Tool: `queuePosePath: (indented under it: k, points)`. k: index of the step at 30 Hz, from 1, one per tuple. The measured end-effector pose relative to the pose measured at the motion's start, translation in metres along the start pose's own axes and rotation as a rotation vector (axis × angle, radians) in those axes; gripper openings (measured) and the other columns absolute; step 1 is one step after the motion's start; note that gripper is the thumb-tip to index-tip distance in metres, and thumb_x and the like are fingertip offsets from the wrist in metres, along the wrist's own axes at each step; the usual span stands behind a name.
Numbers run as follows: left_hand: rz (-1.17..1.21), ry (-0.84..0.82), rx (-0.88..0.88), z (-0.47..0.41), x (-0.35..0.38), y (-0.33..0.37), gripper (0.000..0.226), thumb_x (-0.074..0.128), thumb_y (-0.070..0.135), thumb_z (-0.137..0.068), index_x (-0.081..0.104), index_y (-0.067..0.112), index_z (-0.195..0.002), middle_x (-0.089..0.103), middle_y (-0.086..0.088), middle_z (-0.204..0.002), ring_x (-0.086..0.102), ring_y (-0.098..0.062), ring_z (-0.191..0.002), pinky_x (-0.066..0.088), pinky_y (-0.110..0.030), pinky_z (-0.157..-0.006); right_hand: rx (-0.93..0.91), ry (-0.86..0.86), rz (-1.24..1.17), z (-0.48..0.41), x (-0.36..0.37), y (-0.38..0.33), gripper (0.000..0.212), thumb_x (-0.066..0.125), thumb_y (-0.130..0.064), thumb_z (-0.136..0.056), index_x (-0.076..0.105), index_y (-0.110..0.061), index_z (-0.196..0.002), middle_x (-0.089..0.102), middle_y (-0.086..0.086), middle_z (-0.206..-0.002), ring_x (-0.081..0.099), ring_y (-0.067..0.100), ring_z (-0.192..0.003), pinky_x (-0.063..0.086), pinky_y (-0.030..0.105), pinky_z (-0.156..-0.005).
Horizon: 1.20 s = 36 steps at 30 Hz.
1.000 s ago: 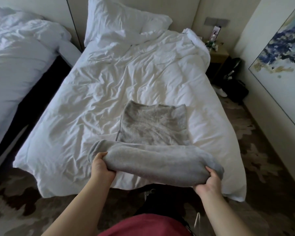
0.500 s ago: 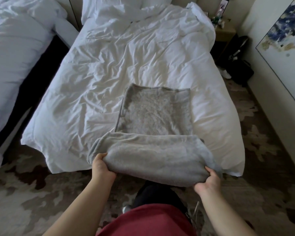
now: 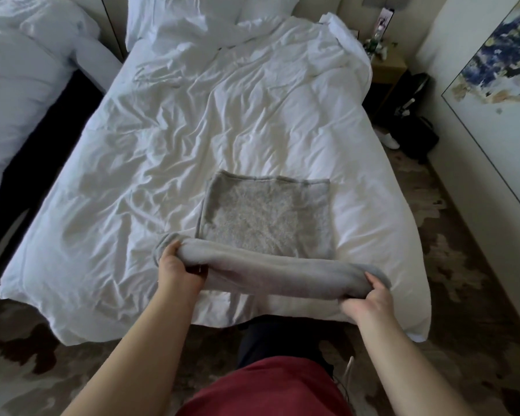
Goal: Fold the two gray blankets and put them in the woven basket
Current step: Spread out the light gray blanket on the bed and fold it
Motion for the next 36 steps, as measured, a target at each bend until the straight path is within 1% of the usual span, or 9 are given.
queuePosePath:
  k: [6, 9, 13, 15, 19, 22, 25, 28, 36]
  points:
    - [0.097, -0.199, 0.066, -0.055, 0.114, 0.018, 0.014, 0.059, 0.030, -0.090, 0.060, 0.016, -0.094, 0.059, -0.001, -0.092, 0.059, -0.015, -0.081, 0.050, -0.030, -0.082, -0.021, -0.099, -0.083, -0.050, 0.116, -0.030, 0.022, 0.063, -0.026, -0.087, 0.063, -0.012, -0.104, 0.064, 0.008, -0.118, 0.061, 0.026, -0.104, 0.048, 0.040, -0.092]
    - [-0.325, -0.205, 0.147, -0.100, 0.146, 0.018, 0.031, 0.052, 0.033, -0.094, 0.058, 0.024, -0.123, 0.056, 0.000, -0.113, 0.057, -0.018, -0.105, 0.042, -0.035, -0.092, -0.056, -0.167, 0.104, -0.101, 0.166, -0.036, 0.042, 0.054, -0.043, -0.093, 0.056, -0.005, -0.110, 0.057, 0.013, -0.107, 0.059, 0.025, -0.090, 0.047, 0.040, -0.093]
    - [-1.198, 0.018, 0.221, -0.158, 0.133, 0.007, 0.053, 0.064, 0.024, -0.089, 0.048, 0.016, -0.138, 0.059, -0.007, -0.112, 0.063, -0.026, -0.093, 0.048, -0.028, -0.061, 0.024, 0.024, 0.603, -0.168, 0.175, -0.013, 0.052, 0.052, -0.037, -0.095, 0.043, -0.010, -0.138, 0.049, 0.014, -0.118, 0.052, 0.025, -0.104, 0.039, 0.038, -0.099]
    - [-1.336, 0.062, 0.199, -0.180, 0.125, 0.000, 0.042, 0.065, 0.023, -0.087, 0.057, 0.009, -0.126, 0.065, -0.006, -0.091, 0.061, -0.020, -0.071, 0.041, -0.025, -0.053, 0.080, 0.120, 0.749, -0.189, 0.170, -0.003, 0.050, 0.055, -0.032, -0.093, 0.045, -0.011, -0.138, 0.048, 0.013, -0.132, 0.049, 0.024, -0.121, 0.039, 0.036, -0.099]
    - [-1.382, 0.245, 0.178, -0.211, 0.116, 0.006, 0.046, 0.069, 0.031, -0.081, 0.060, 0.013, -0.123, 0.066, -0.009, -0.092, 0.059, -0.020, -0.072, 0.042, -0.028, -0.059, 0.104, 0.212, 0.896, -0.224, 0.173, -0.004, 0.046, 0.061, -0.025, -0.089, 0.052, -0.011, -0.132, 0.055, 0.010, -0.119, 0.054, 0.021, -0.096, 0.044, 0.034, -0.081]
    - [-1.435, 0.425, 0.286, -0.219, 0.122, 0.024, 0.055, 0.073, 0.040, -0.074, 0.058, 0.016, -0.122, 0.060, -0.009, -0.104, 0.059, -0.020, -0.077, 0.048, -0.031, -0.067, -0.062, 0.330, 1.068, -0.248, 0.175, -0.029, 0.049, 0.070, -0.025, -0.083, 0.058, -0.004, -0.126, 0.063, 0.012, -0.120, 0.061, 0.029, -0.103, 0.050, 0.038, -0.085]
    - [-1.625, 0.522, 0.465, -0.227, 0.145, 0.046, 0.067, 0.074, 0.049, -0.069, 0.052, 0.021, -0.126, 0.052, -0.015, -0.122, 0.053, -0.033, -0.112, 0.044, -0.040, -0.096, -0.393, 0.487, 1.438, -0.259, 0.198, -0.076, 0.055, 0.077, -0.036, -0.076, 0.065, 0.001, -0.115, 0.064, 0.025, -0.118, 0.059, 0.038, -0.110, 0.050, 0.042, -0.091]
    - [-1.547, 0.402, 0.450, -0.253, 0.160, 0.051, 0.067, 0.076, 0.048, -0.070, 0.053, 0.018, -0.125, 0.061, -0.011, -0.116, 0.060, -0.028, -0.100, 0.049, -0.038, -0.087, -0.542, 0.449, 1.543, -0.279, 0.220, -0.098, 0.063, 0.082, -0.039, -0.069, 0.061, -0.001, -0.114, 0.062, 0.024, -0.117, 0.059, 0.038, -0.108, 0.050, 0.043, -0.090]
    - [-1.223, 0.105, 0.122, -0.292, 0.167, 0.041, 0.019, 0.080, 0.025, -0.072, 0.066, 0.018, -0.082, 0.073, 0.001, -0.064, 0.069, -0.013, -0.054, 0.051, -0.021, -0.042, 0.157, -0.061, 1.285, -0.312, 0.233, -0.064, 0.037, 0.075, -0.035, -0.070, 0.072, -0.010, -0.098, 0.076, 0.012, -0.089, 0.074, 0.023, -0.075, 0.053, 0.034, -0.073]
Point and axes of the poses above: each hand's wrist, its own z-axis away from the middle knuckle, its own x-axis out of the palm, y = z × x, the point moved 8 cm from there along -z, towards the middle knuckle
